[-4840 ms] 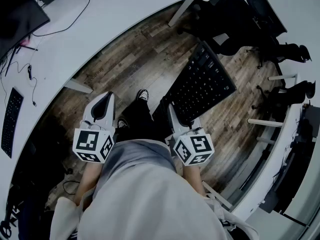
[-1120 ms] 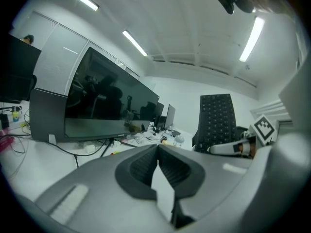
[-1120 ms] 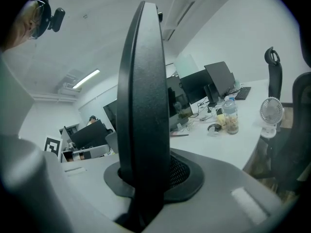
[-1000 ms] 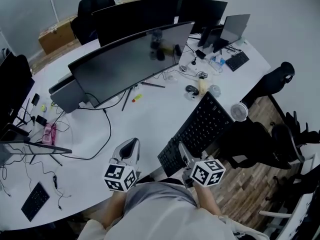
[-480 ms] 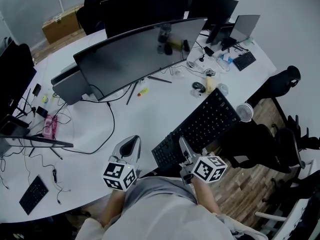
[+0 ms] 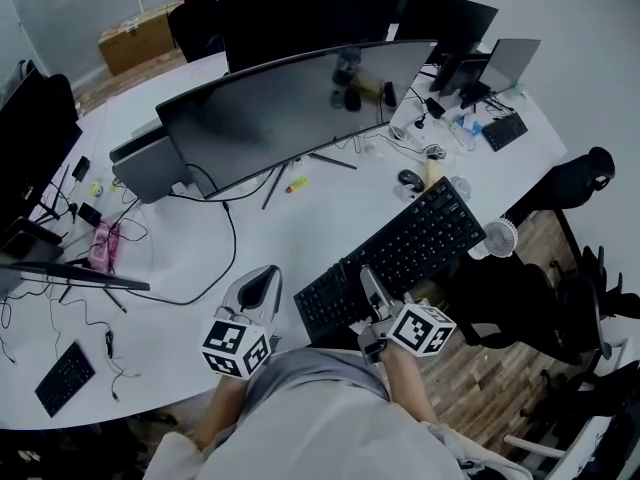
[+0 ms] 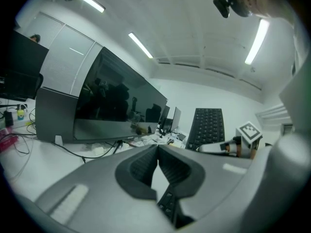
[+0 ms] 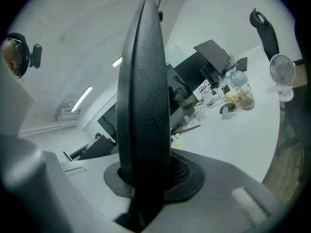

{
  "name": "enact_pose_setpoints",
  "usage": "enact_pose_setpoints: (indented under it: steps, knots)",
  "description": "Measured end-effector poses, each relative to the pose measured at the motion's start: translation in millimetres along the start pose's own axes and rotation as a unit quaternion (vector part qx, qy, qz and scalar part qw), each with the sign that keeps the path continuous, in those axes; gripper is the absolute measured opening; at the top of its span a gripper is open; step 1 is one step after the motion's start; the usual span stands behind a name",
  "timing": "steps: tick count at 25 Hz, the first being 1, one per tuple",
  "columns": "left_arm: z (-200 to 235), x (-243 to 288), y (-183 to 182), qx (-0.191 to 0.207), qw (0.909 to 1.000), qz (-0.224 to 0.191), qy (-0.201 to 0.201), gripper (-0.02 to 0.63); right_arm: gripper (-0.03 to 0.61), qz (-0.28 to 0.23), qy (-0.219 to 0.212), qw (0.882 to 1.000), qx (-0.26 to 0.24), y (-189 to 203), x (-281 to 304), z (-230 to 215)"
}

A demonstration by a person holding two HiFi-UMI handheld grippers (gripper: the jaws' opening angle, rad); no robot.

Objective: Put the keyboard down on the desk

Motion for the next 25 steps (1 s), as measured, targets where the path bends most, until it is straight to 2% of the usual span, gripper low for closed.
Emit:
enact_pose_setpoints:
  steps: [14,25]
  knots:
    - [14,15,6,-0.023,0.9995,0.005,-0.022,0.0,0.083,0.032,-0.007,0.997,0.07,4,34,-21]
    - [26,14,9,-0.034,0.9988,0.013,-0.033,0.0,0.083,0.06,-0.007,0.987,0.146,23,56,-33]
Point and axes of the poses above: the fingertips, and each gripper's own axes: x forward along the fingers, z to its left, y out of its underside, the point moved 1 cm from there along -x, backward along the fingers, and after that the axes turned 8 degrees about -x, right-handed, at the moved point
